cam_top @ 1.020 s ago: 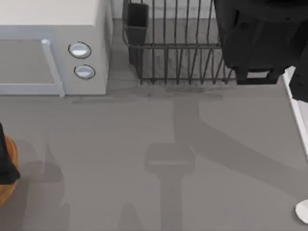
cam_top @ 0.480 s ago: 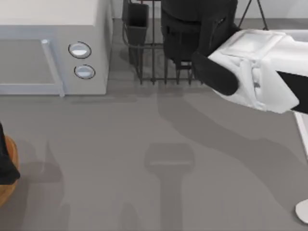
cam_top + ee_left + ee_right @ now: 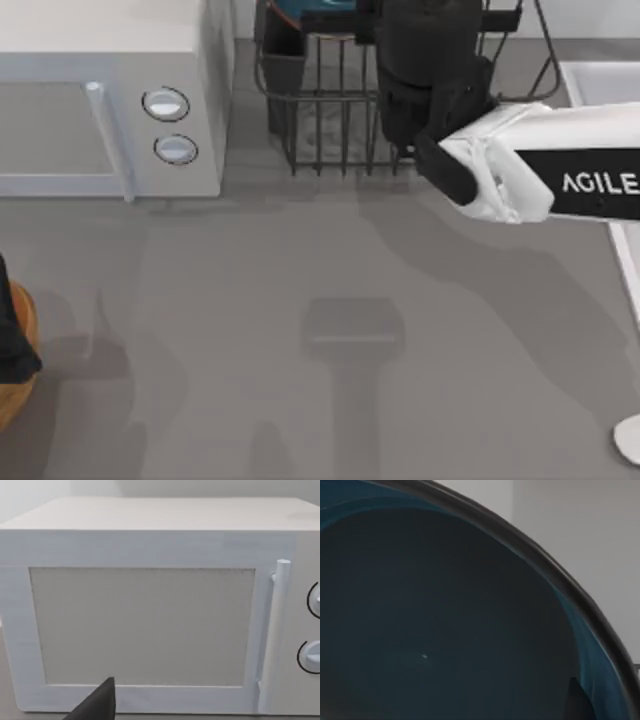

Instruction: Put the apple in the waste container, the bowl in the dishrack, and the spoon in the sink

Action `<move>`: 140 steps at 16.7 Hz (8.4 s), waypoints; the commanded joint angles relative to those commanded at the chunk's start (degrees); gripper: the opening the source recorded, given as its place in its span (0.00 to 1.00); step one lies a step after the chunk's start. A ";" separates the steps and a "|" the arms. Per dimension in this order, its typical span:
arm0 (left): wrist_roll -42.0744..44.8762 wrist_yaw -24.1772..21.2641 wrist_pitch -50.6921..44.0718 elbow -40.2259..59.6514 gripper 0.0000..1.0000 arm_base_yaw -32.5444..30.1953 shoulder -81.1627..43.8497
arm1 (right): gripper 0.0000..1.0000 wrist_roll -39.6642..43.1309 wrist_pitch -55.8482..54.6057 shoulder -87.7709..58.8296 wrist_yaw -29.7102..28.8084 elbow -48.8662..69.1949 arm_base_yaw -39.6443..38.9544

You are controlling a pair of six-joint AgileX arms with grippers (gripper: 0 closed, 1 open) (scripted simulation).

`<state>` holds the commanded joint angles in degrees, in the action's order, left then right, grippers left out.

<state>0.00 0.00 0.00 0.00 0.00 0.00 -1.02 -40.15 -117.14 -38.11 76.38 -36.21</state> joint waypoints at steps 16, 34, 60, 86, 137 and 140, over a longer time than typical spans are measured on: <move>0.00 0.00 0.00 0.00 1.00 0.00 0.00 | 0.98 0.00 0.00 0.00 0.00 0.00 0.00; 0.00 0.00 0.00 0.00 1.00 0.00 0.00 | 1.00 -0.96 5.11 19.14 14.26 -19.36 7.67; 0.00 0.00 0.00 0.00 1.00 0.00 0.00 | 1.00 1.02 40.06 116.95 38.08 -76.19 36.01; 0.00 0.00 0.00 0.00 1.00 0.00 0.00 | 1.00 98.58 89.63 49.42 38.77 -31.66 44.41; 0.00 0.00 0.00 0.00 1.00 0.00 0.00 | 0.00 114.26 73.68 23.07 37.84 -38.66 46.26; 0.00 0.00 0.00 0.00 1.00 0.00 0.00 | 0.00 111.88 79.37 27.23 36.22 -36.51 45.77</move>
<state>0.00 0.00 0.00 0.00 0.00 0.00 110.86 39.22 -89.91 -1.89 39.86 9.56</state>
